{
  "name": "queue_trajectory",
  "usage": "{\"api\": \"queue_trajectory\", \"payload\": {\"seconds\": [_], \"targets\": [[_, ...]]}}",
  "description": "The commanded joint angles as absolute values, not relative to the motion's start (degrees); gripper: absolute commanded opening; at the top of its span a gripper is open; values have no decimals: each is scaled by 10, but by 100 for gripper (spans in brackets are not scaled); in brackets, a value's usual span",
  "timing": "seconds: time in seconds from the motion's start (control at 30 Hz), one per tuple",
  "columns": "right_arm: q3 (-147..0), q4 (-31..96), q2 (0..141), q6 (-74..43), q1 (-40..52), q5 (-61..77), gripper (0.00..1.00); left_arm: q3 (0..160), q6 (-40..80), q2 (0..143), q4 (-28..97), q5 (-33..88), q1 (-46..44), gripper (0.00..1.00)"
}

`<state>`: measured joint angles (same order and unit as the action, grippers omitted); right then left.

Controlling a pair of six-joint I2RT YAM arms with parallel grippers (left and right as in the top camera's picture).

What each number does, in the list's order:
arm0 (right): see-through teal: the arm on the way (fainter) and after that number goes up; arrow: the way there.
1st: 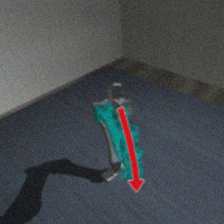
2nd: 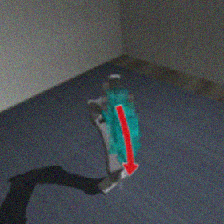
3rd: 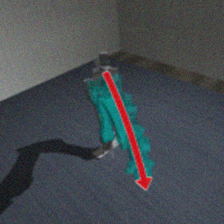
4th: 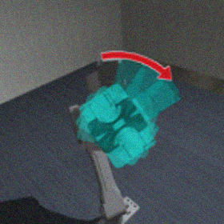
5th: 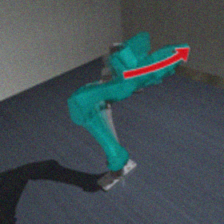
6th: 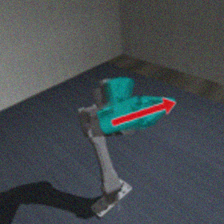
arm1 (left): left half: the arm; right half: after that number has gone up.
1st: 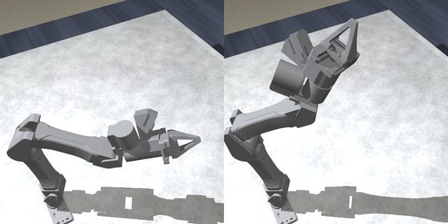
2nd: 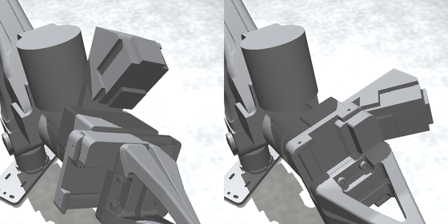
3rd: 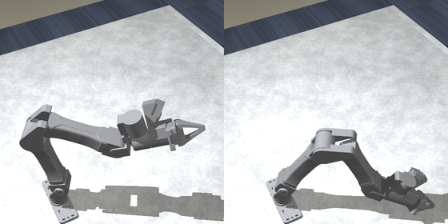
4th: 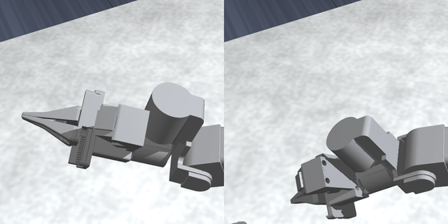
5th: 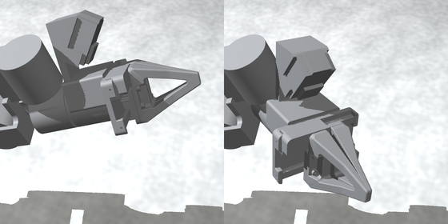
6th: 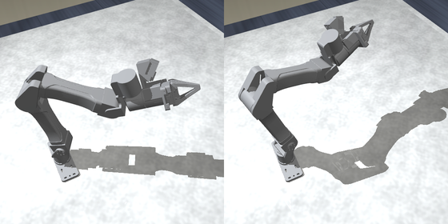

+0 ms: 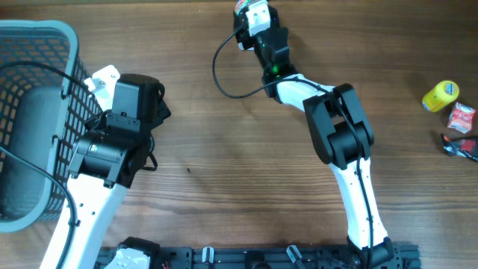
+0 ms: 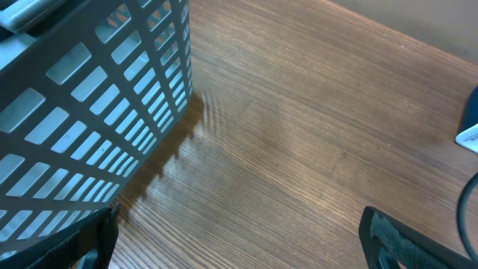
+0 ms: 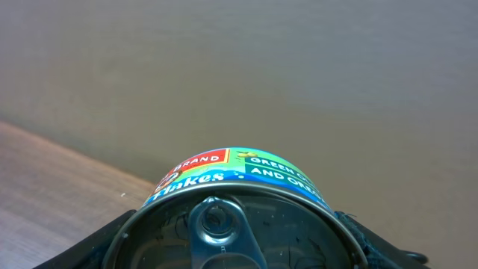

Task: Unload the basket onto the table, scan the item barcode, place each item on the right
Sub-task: 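Carry the tuna can to the white scanner and hold it there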

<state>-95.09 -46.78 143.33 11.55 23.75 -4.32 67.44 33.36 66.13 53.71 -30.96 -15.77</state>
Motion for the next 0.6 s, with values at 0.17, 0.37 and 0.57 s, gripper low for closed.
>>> {"api": "queue_trajectory", "payload": {"seconds": [0.17, 0.37, 0.57], "targets": [[-967, -362, 1303, 225, 254, -114, 60, 675, 339, 665, 536, -313, -154, 100], [-967, -197, 1218, 270, 236, -192, 63, 675, 339, 665, 536, -309, -154, 100], [-967, 38, 1186, 270, 177, -197, 62, 675, 339, 665, 536, -291, -154, 100]]}}
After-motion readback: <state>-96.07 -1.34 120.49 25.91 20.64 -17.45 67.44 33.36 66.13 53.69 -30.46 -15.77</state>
